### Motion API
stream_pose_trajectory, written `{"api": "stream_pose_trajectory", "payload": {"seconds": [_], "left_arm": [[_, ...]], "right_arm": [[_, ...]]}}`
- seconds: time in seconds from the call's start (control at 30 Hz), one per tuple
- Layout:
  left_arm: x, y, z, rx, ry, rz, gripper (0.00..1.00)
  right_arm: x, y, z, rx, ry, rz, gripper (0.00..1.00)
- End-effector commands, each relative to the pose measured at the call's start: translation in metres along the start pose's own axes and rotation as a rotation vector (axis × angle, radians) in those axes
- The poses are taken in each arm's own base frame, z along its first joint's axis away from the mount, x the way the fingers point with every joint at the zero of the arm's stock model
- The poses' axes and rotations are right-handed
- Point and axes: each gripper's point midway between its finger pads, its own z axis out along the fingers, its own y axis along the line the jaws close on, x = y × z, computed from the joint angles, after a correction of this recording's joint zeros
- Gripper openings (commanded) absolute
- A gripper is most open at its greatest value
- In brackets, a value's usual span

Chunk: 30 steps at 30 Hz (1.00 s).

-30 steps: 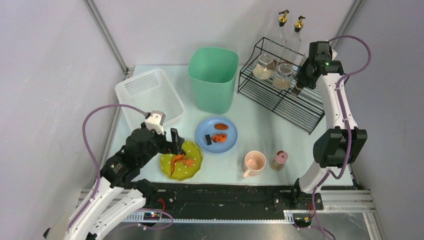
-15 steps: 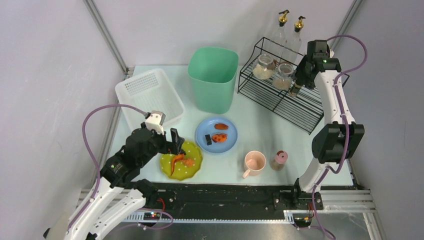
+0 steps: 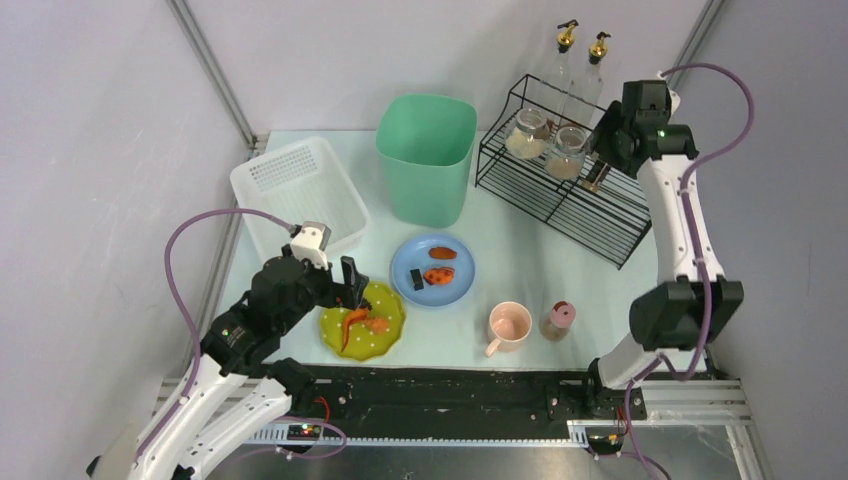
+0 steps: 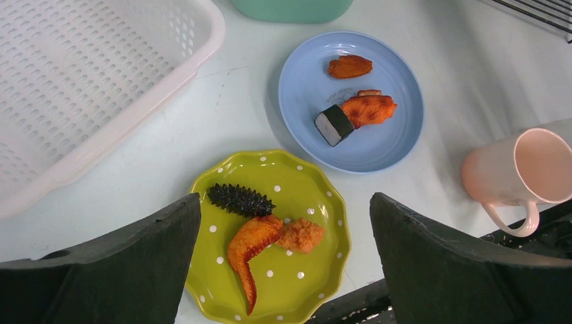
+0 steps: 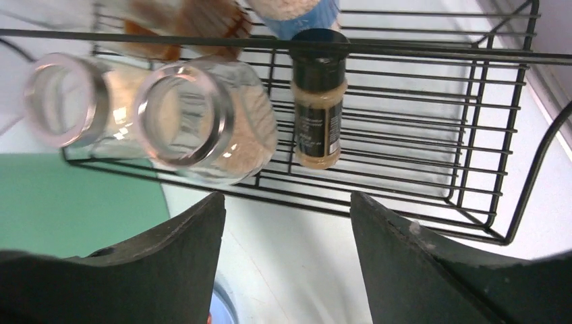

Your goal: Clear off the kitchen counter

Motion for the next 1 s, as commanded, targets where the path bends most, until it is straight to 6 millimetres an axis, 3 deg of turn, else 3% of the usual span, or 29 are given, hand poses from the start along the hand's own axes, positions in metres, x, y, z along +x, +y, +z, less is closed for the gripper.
{"api": "stream_pose_trajectory", "payload": {"seconds": [0.0, 0.1, 0.17, 0.2, 0.23, 0.33, 0.43, 0.63, 0.77, 0.97], "left_arm": [[-0.001, -0.003, 0.001, 0.013, -0.006, 0.004, 0.98], [-0.001, -0.003, 0.001, 0.013, -0.004, 0.004, 0.98], [-0.001, -0.003, 0.001, 0.015, -0.006, 0.005, 0.98], [-0.001, -0.003, 0.001, 0.015, -0.005, 0.004, 0.98], [-0.001, -0.003, 0.001, 0.016, -0.005, 0.004, 0.98], [-0.001, -0.004, 0.001, 0.018, -0.004, 0.003, 0.98], [-0.001, -0.004, 0.000, 0.021, -0.008, 0.004, 0.98], [-0.003, -0.005, -0.002, 0.028, -0.018, 0.000, 0.98], [-0.003, -0.006, -0.002, 0.031, -0.018, 0.000, 0.98], [-0.002, -0.006, -0.002, 0.030, -0.017, 0.001, 0.98]], "right_arm": [[-0.017, 0.014, -0.052, -0.093, -0.146, -0.002, 0.73], [-0.002, 0.019, -0.065, -0.135, -0.155, -0.021, 0.77], [0.005, 0.023, -0.089, -0.189, -0.187, -0.033, 0.79], [0.020, 0.029, -0.091, -0.215, -0.168, -0.060, 0.81], [0.019, 0.032, -0.105, -0.253, -0.204, -0.077, 0.85], [0.049, 0.039, -0.121, -0.298, -0.202, -0.151, 0.93], [0.074, 0.034, -0.135, -0.325, -0.169, -0.190, 0.99], [0.157, 0.010, -0.122, -0.266, 0.064, -0.284, 0.99], [0.197, -0.011, -0.112, -0.184, 0.159, -0.321, 0.99], [0.227, -0.035, -0.106, -0.113, 0.213, -0.266, 0.99]]}}
